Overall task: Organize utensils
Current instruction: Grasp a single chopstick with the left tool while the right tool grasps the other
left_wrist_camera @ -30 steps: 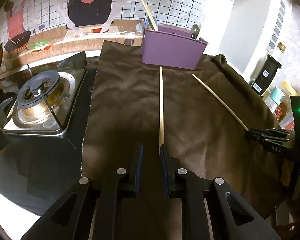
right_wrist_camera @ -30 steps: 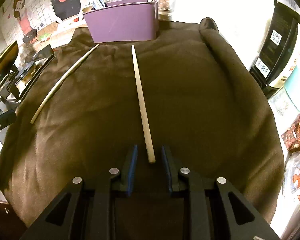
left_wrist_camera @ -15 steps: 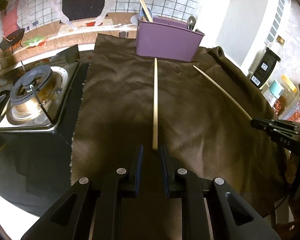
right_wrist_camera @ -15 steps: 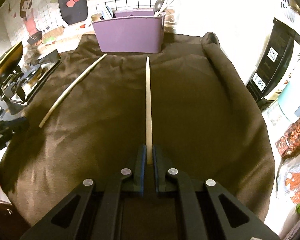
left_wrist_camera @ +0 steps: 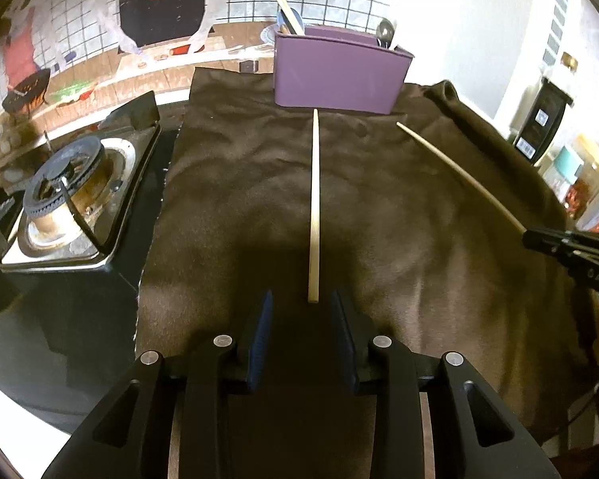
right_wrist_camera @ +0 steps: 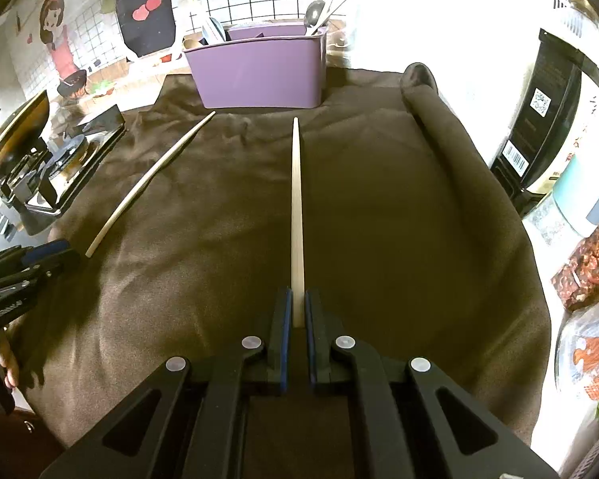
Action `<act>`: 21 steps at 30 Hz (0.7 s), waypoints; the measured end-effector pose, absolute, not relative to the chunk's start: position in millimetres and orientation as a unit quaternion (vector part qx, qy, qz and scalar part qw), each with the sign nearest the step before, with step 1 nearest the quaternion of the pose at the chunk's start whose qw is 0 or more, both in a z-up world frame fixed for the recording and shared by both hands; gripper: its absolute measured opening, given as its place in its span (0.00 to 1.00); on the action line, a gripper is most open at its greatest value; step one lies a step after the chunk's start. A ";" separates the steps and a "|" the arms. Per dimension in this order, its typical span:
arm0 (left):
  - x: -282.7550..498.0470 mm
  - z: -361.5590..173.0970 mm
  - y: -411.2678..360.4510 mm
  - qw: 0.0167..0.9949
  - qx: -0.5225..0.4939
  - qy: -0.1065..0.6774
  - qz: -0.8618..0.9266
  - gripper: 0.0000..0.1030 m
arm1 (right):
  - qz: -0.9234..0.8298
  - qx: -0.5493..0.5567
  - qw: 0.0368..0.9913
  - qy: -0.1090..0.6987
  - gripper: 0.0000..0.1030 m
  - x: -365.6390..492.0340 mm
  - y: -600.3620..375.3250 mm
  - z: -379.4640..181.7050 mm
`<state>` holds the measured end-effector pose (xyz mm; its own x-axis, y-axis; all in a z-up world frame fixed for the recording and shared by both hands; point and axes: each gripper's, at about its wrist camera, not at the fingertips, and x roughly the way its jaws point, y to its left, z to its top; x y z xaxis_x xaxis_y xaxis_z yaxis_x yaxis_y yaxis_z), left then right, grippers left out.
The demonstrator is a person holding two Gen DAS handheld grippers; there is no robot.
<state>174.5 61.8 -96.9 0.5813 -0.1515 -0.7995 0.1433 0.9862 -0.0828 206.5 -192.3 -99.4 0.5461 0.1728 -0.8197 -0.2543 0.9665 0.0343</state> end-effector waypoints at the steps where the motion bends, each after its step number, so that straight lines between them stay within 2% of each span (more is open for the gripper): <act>1: 176.0 -97.7 60.2 0.888 -0.001 0.451 -0.083 0.32 | 0.122 -0.045 0.878 0.460 0.06 206.4 -193.1 -99.3; 13: 189.3 -107.2 47.9 0.880 -0.005 0.469 -0.073 0.28 | 0.118 -0.036 0.879 0.461 0.06 203.4 -199.1 -99.5; 20: 194.2 -107.2 49.4 0.885 -0.010 0.462 -0.060 0.07 | 0.120 -0.038 0.880 0.459 0.06 203.5 -197.8 -99.0; 21: 194.3 -106.0 50.8 0.886 -0.013 0.460 -0.059 0.07 | 0.120 -0.040 0.880 0.458 0.06 203.2 -196.7 -98.5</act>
<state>194.3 50.8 -106.0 0.5696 -0.1155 -0.8138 0.0924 0.9928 -0.0762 203.2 -196.7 -98.5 0.5518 0.1753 -0.8153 -0.2480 0.9679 0.0403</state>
